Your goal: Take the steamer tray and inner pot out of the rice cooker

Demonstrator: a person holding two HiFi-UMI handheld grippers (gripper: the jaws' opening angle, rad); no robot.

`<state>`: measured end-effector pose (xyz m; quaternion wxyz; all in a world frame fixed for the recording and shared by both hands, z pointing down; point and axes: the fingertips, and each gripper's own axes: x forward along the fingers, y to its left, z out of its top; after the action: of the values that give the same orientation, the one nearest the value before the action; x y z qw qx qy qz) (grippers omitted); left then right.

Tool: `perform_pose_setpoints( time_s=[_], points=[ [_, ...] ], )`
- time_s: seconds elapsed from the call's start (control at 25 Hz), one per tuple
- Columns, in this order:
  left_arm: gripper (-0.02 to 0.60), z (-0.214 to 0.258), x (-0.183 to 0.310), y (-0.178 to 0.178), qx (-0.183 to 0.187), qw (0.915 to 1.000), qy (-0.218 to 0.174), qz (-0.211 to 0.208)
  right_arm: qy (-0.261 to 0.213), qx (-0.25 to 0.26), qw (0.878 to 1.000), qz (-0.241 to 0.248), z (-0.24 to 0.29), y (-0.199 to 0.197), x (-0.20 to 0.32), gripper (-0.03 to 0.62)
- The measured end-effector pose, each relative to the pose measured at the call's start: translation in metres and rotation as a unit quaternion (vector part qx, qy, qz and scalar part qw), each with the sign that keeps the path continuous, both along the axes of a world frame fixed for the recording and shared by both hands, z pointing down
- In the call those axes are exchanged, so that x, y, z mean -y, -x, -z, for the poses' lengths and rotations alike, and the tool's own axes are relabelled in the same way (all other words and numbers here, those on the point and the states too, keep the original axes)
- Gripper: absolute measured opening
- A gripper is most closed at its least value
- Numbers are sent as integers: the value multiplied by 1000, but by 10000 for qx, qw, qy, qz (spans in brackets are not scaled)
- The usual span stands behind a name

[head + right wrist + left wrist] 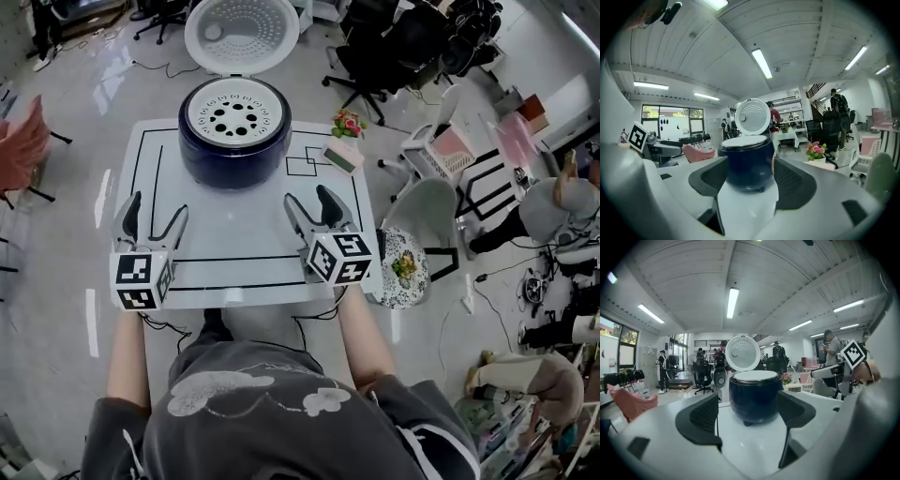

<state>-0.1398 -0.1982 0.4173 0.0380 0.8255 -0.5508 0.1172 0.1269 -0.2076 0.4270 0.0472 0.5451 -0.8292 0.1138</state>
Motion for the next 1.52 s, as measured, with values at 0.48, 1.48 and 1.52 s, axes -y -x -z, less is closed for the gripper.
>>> perform_pose_setpoints(
  time_s=[0.48, 1.48, 1.52],
  points=[
    [388, 39, 103, 11, -178, 9985, -5, -508, 301, -175, 9994, 5, 44, 22, 106, 301],
    [388, 19, 183, 1, -113, 9979, 56, -633, 1268, -2617, 9558, 428, -17, 43, 256, 289],
    [388, 18, 184, 1, -112, 9981, 67, -600, 1279, -2709, 9529, 474, -19, 43, 259, 285]
  ],
)
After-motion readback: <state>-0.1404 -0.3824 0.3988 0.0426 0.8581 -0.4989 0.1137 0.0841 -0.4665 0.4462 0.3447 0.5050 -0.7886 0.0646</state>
